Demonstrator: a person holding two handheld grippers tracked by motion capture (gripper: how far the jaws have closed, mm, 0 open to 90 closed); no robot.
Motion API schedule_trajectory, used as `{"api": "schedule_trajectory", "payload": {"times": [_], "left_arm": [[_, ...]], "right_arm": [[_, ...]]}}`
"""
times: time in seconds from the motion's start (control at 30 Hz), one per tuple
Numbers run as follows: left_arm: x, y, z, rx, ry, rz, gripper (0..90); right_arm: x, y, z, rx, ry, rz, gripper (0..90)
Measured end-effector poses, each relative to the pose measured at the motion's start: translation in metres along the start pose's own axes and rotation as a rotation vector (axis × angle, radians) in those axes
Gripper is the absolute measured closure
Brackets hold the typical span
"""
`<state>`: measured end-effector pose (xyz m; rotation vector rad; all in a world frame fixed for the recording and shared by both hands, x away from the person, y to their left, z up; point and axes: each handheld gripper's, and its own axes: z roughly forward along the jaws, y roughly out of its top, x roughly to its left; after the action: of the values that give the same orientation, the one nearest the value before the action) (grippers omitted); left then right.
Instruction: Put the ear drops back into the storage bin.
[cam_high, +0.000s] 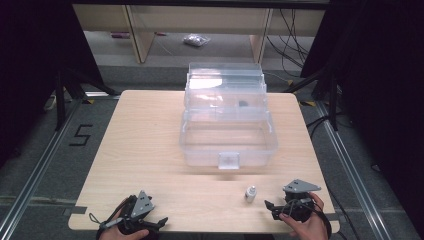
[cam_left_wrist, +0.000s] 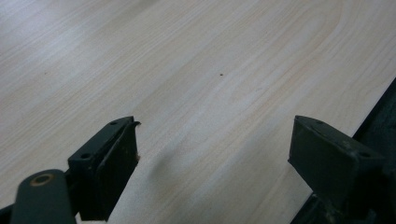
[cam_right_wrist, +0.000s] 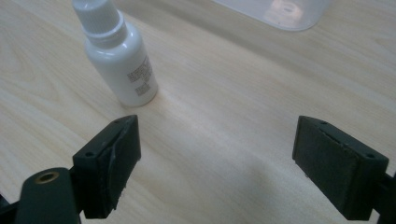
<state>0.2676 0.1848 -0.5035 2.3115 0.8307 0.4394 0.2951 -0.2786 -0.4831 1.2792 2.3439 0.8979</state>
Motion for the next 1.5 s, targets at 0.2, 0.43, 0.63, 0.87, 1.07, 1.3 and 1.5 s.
{"api": "schedule_trajectory", "payload": {"times": [0.2,0.43,0.63,0.87,1.07,1.3,1.5], "left_arm": [[-0.001,0.0,0.002,-0.019,0.008,-0.027,15.0],[-0.001,-0.001,0.003,-0.022,0.006,-0.039,15.0],[-0.001,-0.001,0.004,-0.003,0.012,-0.035,15.0],[-0.002,-0.001,0.004,-0.018,0.009,-0.048,15.0],[-0.001,-0.001,0.003,-0.019,0.003,-0.037,15.0],[-0.001,-0.001,0.003,-0.023,0.008,-0.041,15.0],[0.001,0.0,0.001,-0.002,0.003,-0.011,15.0]], "right_arm": [[0.0,0.003,-0.002,0.017,0.025,-0.047,16.8],[0.006,0.009,-0.008,0.049,0.039,-0.032,19.5],[0.016,0.023,-0.016,0.125,0.063,-0.09,20.6],[0.026,0.041,-0.016,0.179,0.07,-0.196,21.3],[0.035,0.055,-0.009,0.217,0.078,-0.242,22.2],[0.041,0.065,-0.005,0.255,0.066,-0.279,22.5],[0.044,0.074,0.004,0.298,0.074,-0.307,24.2]]}}
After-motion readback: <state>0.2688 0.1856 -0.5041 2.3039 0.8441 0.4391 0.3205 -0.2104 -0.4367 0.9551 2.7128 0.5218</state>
